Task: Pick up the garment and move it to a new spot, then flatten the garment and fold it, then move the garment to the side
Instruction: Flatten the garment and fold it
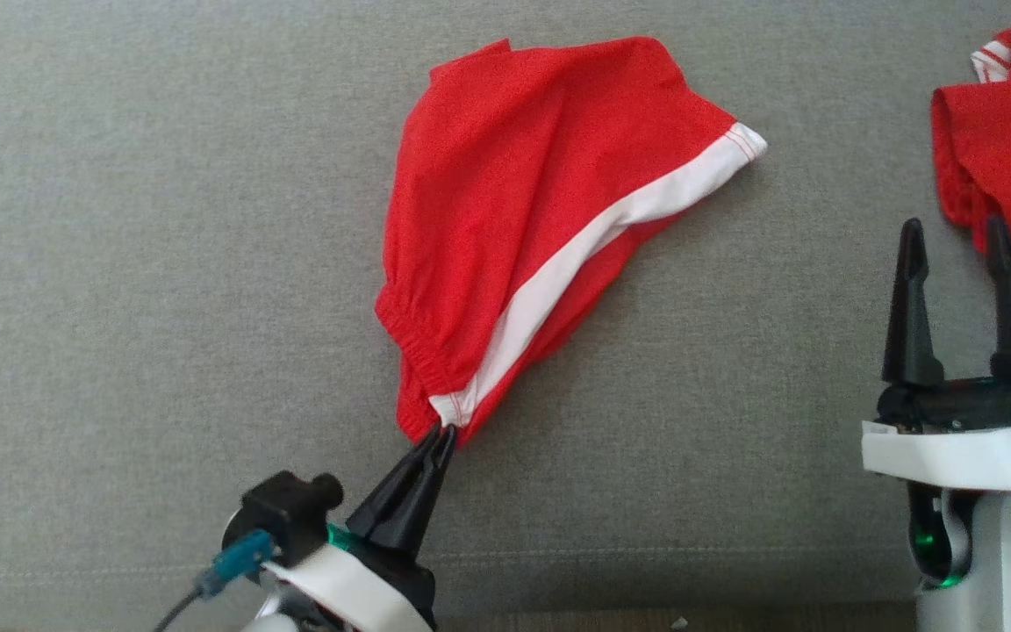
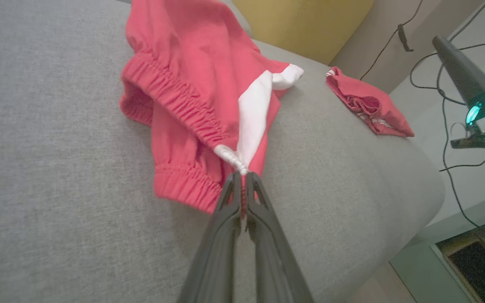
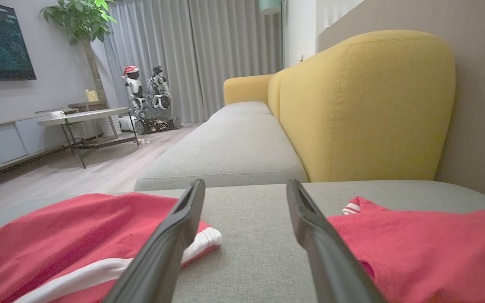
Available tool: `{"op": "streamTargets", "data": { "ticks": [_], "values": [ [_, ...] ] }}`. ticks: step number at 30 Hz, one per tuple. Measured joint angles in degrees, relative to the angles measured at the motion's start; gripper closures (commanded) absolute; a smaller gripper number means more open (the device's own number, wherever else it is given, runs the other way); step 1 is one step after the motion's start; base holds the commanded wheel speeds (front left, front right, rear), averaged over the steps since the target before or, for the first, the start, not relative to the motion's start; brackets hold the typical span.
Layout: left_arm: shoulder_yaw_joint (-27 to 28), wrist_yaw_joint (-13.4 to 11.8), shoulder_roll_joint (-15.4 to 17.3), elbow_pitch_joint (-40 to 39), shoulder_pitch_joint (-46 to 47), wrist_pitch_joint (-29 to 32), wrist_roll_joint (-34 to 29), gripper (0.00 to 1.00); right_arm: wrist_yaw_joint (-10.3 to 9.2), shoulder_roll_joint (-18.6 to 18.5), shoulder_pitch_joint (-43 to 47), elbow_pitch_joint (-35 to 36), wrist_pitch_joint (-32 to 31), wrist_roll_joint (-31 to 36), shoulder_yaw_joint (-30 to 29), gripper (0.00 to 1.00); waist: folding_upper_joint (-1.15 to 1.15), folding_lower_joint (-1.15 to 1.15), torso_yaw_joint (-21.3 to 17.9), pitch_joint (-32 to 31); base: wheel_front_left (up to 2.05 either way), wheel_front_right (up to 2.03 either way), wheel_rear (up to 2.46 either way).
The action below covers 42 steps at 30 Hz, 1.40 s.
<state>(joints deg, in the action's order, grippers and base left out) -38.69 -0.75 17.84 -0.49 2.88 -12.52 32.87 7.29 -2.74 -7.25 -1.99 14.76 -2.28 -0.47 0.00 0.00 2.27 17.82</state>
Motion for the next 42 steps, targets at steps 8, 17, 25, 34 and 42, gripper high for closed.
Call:
{"op": "streamTargets", "data": {
  "ticks": [8, 17, 25, 34, 42],
  "values": [
    [-1.93, -2.23, -0.71, 4.81, 3.20, 1.45, -3.81, 0.36, 0.00, 0.00, 0.03, -0.09, 0.00, -0.30, 0.60, 0.00, 0.00, 0.00, 0.21, -0.01, 0.00, 0.00, 0.00],
    [-1.42, -4.35, -0.81, 6.20, 5.26, 1.89, -4.94, 0.40, 0.00, 0.00, 0.04, -0.09, 0.00, -1.09, 0.52, 0.00, 0.00, 0.00, -1.87, 0.71, 0.00, 0.00, 0.00],
    [0.36, -6.38, 1.71, 0.67, 3.71, 2.13, -4.89, 0.93, 0.00, -0.01, 0.16, -0.09, 0.00, -1.13, -0.12, 0.00, 0.00, 0.00, -2.82, 0.10, 0.00, 0.00, 0.00],
    [1.83, -7.40, 3.31, -2.71, 2.16, 2.48, -3.68, 1.00, 0.00, -0.01, 0.24, -0.81, 0.00, -1.12, 1.14, 0.00, 0.00, 0.00, -2.13, -0.49, 0.00, 0.00, 0.00],
    [6.16, -7.22, 6.99, -3.14, 0.76, 0.64, -2.27, 1.00, 0.01, -0.13, -1.26, -15.83, -0.05, -0.41, 6.84, 0.00, 0.00, 0.00, 0.45, -0.50, 0.00, 0.00, 0.00]
  ]
}}
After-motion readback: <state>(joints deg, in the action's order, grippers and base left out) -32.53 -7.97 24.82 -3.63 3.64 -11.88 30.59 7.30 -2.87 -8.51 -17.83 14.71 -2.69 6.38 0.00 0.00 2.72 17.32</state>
